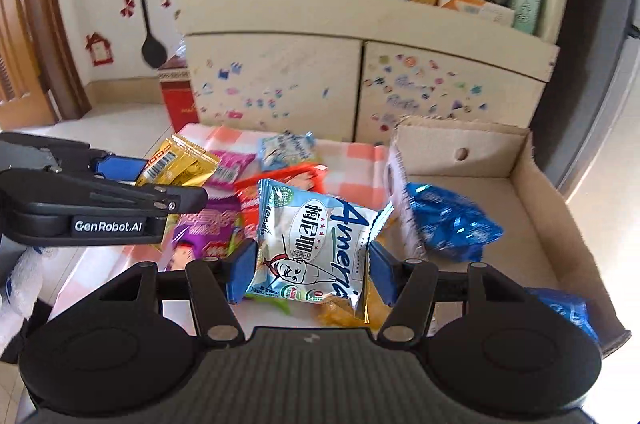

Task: Organize snacks
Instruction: 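Lift both held bags and carry them toward the cardboard box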

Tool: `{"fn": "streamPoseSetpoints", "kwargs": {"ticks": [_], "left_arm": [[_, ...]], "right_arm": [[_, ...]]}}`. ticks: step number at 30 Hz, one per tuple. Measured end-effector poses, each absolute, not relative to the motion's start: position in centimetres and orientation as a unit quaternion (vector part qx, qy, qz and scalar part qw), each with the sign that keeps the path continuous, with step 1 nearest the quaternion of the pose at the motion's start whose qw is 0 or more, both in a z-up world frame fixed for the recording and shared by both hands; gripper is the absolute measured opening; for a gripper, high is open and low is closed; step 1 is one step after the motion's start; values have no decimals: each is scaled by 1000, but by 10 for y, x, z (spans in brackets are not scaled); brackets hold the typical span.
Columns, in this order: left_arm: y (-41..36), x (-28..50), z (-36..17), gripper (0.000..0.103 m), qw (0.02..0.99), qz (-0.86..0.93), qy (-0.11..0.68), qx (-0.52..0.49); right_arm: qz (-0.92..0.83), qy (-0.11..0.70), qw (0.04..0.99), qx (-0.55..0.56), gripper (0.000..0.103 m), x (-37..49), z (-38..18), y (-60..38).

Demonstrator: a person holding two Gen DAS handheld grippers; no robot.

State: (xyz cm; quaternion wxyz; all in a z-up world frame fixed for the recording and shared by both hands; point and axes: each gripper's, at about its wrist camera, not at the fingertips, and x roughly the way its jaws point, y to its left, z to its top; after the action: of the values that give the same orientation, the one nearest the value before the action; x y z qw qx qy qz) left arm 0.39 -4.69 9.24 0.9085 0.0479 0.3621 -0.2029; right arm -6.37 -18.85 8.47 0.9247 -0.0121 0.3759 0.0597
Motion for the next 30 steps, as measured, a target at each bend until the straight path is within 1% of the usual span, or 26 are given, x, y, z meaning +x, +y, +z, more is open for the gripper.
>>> {"fn": "streamPoseSetpoints", "kwargs": {"ticks": [12, 23, 30], "left_arm": [[-99, 11, 99, 52, 902, -249, 349, 44], [-152, 15, 102, 52, 888, -304, 341, 48], [-189, 15, 95, 52, 873, -342, 343, 55]], "right_arm": [[-27, 338, 939, 51, 66, -64, 114, -250], [-101, 331, 932, 104, 66, -65, 121, -295], [-142, 331, 921, 150, 66, -65, 120, -320]]}}
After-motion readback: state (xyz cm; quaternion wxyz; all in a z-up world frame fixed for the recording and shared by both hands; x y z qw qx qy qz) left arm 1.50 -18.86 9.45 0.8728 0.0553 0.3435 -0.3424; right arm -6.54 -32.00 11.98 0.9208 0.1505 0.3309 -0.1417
